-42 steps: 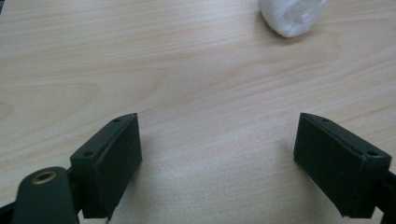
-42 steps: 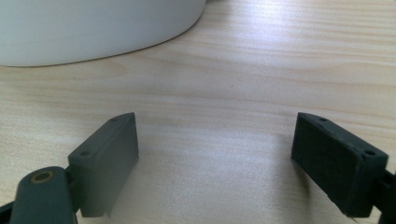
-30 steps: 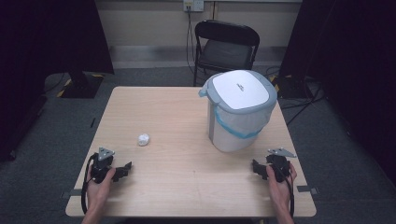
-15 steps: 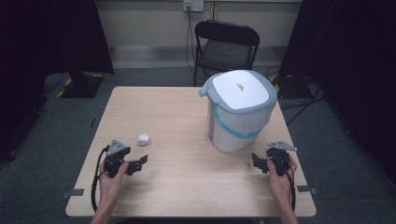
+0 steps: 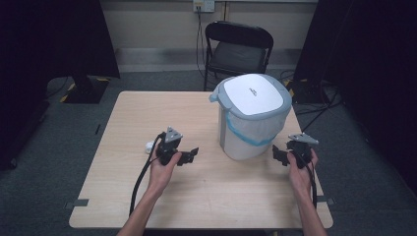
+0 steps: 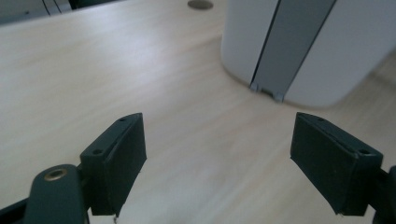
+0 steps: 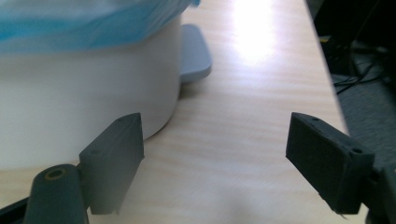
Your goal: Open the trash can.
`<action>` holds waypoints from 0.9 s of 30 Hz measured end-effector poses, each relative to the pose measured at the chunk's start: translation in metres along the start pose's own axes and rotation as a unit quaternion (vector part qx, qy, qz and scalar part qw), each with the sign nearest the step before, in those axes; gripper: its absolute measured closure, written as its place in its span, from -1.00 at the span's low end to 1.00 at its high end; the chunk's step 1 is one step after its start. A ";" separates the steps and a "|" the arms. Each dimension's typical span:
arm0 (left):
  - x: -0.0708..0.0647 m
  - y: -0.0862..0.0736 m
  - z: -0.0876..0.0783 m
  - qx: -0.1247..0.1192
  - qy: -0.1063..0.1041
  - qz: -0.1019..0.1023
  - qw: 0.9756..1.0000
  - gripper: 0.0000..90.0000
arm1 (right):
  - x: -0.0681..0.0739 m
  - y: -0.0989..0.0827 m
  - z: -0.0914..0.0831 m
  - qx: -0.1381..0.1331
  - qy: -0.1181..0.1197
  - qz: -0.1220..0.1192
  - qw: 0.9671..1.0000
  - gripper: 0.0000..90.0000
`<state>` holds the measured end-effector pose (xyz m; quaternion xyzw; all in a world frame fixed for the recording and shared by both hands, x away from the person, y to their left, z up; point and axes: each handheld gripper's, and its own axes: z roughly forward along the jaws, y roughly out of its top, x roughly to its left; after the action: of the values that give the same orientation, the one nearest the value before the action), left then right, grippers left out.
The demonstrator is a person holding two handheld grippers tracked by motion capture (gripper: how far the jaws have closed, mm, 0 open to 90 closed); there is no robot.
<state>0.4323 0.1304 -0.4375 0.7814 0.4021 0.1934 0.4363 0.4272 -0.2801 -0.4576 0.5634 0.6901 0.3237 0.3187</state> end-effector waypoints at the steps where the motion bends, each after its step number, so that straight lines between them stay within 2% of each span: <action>1: -0.001 0.006 0.005 -0.004 0.001 -0.002 1.000 -0.59 | -0.002 0.003 0.001 -0.005 -0.007 -0.004 1.000 -0.59; 2: -0.001 0.013 0.011 -0.011 0.000 0.002 1.000 -0.59 | -0.003 0.004 0.002 -0.006 -0.010 -0.009 1.000 -0.59; 3: -0.001 0.018 0.016 -0.015 0.003 -0.004 1.000 -0.59 | -0.005 0.007 0.005 -0.005 -0.010 -0.013 1.000 -0.59; 6: 0.002 0.035 0.032 -0.035 0.003 -0.008 0.999 -0.55 | -0.008 0.011 0.010 -0.014 -0.013 -0.003 1.000 -0.57; 7: 0.003 0.041 0.036 -0.036 0.007 -0.008 0.999 -0.55 | -0.009 0.012 0.013 -0.022 -0.019 -0.008 1.000 -0.57; 10: 0.006 0.053 0.046 -0.049 0.005 -0.017 0.999 -0.53 | -0.013 0.013 0.019 -0.016 -0.020 0.002 1.000 -0.56; 12: 0.009 0.059 0.053 -0.052 0.010 -0.014 0.998 -0.53 | -0.019 0.018 0.022 -0.027 -0.019 0.017 0.999 -0.54; 14: 0.013 0.062 0.058 -0.054 0.012 -0.021 0.998 -0.53 | -0.022 0.023 0.023 -0.043 -0.027 0.017 0.999 -0.52; 16: 0.017 0.063 0.065 -0.046 0.011 -0.027 0.998 -0.53 | -0.024 0.029 0.025 -0.040 -0.023 0.016 0.999 -0.53; 19: 0.018 0.063 0.071 -0.040 0.015 -0.014 0.999 -0.53 | -0.027 0.038 0.029 -0.049 -0.027 0.012 0.998 -0.53; 21: 0.018 0.063 0.074 -0.040 0.003 -0.027 0.999 -0.53 | -0.029 0.043 0.032 -0.061 -0.013 0.025 0.998 -0.54; 23: 0.013 0.065 0.074 -0.048 -0.006 -0.015 0.999 -0.57 | -0.029 0.046 0.036 -0.065 -0.005 0.024 0.998 -0.53; 24: 0.011 0.067 0.073 -0.044 -0.005 -0.004 0.999 -0.60 | -0.028 0.047 0.037 -0.068 0.000 0.023 0.997 -0.45; 25: 0.011 0.067 0.073 -0.046 -0.006 -0.001 0.999 -0.59 | -0.027 0.048 0.037 -0.073 0.004 0.022 0.997 -0.32; 27: 0.014 0.067 0.072 -0.052 -0.014 -0.013 0.998 -0.59 | -0.025 0.049 0.036 -0.069 0.017 0.020 0.997 -0.08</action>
<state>0.5188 0.0833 -0.4210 0.7552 0.3954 0.1974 0.4841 0.4877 -0.2936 -0.4376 0.5483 0.6599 0.3868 0.3381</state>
